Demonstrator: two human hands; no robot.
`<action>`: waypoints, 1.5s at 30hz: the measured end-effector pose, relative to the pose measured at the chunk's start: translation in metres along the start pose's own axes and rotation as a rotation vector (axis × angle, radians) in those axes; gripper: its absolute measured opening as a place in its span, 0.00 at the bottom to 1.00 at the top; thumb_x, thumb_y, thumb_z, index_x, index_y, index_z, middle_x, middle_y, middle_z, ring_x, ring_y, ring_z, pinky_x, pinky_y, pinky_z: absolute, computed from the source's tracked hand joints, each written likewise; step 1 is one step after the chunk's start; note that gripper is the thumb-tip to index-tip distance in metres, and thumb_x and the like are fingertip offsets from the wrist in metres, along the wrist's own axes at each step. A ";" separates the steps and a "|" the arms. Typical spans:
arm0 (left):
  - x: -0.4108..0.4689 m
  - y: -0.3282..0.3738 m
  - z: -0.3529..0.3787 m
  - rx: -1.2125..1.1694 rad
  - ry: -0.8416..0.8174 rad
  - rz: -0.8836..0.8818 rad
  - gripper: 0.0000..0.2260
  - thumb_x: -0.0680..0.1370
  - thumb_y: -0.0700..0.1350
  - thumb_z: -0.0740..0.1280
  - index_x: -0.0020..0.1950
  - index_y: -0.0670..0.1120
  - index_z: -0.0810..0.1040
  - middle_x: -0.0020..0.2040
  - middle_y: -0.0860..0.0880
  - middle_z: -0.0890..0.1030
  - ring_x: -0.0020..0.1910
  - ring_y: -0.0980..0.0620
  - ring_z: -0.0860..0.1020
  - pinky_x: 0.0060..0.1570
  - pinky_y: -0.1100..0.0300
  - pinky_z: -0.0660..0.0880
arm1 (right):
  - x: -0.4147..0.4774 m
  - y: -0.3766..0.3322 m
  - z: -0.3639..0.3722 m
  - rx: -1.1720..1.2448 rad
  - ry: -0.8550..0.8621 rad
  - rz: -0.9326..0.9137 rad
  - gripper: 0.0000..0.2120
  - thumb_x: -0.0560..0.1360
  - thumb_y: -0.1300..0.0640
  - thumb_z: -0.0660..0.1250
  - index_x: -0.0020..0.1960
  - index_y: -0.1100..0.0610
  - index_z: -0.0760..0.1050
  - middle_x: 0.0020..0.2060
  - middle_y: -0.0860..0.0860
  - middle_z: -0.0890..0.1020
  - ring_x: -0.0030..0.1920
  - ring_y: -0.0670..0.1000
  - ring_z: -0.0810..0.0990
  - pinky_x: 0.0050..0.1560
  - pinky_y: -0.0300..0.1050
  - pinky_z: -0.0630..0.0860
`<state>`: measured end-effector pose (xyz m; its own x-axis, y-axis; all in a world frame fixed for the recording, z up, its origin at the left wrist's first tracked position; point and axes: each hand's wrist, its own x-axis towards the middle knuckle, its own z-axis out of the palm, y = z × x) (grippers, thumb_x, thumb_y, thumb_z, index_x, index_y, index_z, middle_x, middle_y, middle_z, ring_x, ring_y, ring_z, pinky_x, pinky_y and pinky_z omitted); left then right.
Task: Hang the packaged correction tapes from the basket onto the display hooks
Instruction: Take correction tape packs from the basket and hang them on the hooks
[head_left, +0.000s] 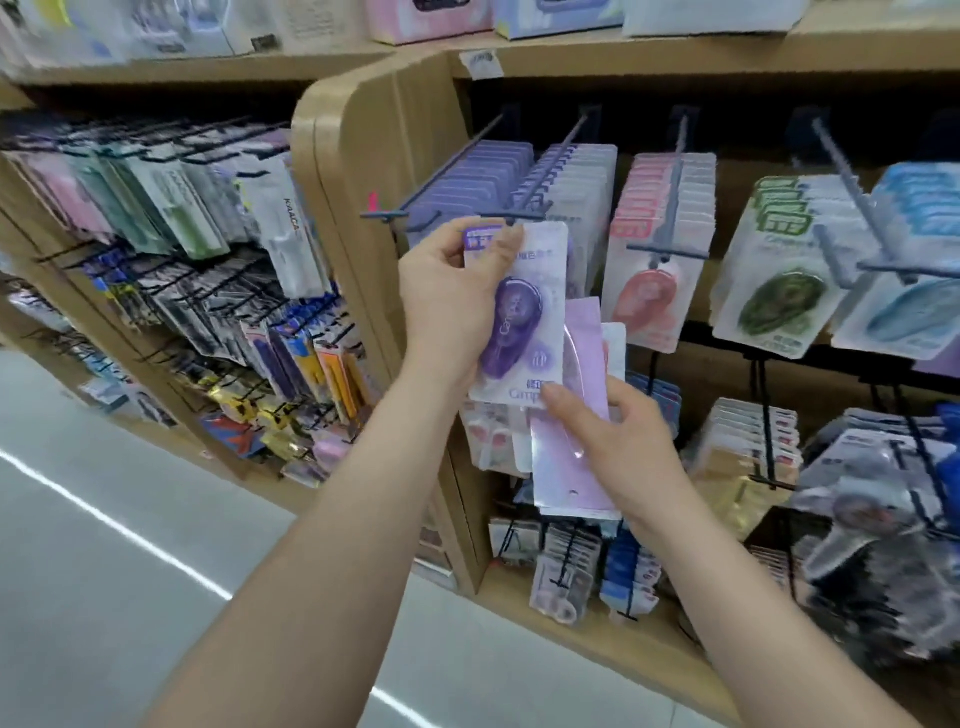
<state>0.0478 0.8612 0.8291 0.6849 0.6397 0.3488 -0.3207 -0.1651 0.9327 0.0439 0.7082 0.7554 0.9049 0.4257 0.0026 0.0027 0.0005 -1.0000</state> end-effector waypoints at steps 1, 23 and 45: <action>0.004 0.000 -0.001 0.006 -0.034 0.012 0.06 0.76 0.39 0.72 0.40 0.44 0.79 0.31 0.54 0.78 0.32 0.58 0.73 0.35 0.63 0.71 | 0.000 0.001 0.005 0.018 0.027 0.008 0.13 0.75 0.48 0.71 0.47 0.58 0.82 0.39 0.52 0.81 0.37 0.45 0.77 0.37 0.35 0.71; -0.016 -0.003 -0.036 0.029 -0.365 -0.168 0.23 0.77 0.44 0.73 0.68 0.58 0.69 0.50 0.46 0.84 0.47 0.50 0.84 0.47 0.52 0.82 | -0.007 -0.001 0.034 0.162 0.258 0.001 0.04 0.76 0.53 0.70 0.42 0.49 0.80 0.30 0.40 0.81 0.32 0.40 0.80 0.34 0.33 0.74; -0.022 -0.042 -0.014 0.578 -0.252 0.015 0.15 0.79 0.54 0.67 0.65 0.55 0.76 0.57 0.51 0.79 0.51 0.57 0.76 0.50 0.62 0.72 | -0.021 0.010 -0.005 0.020 0.159 -0.047 0.12 0.71 0.41 0.67 0.42 0.48 0.82 0.36 0.51 0.80 0.38 0.45 0.76 0.39 0.37 0.71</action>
<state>0.0373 0.8643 0.7807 0.8389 0.4489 0.3078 0.0255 -0.5972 0.8017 0.0269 0.6945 0.7452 0.9599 0.2763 0.0479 0.0396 0.0354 -0.9986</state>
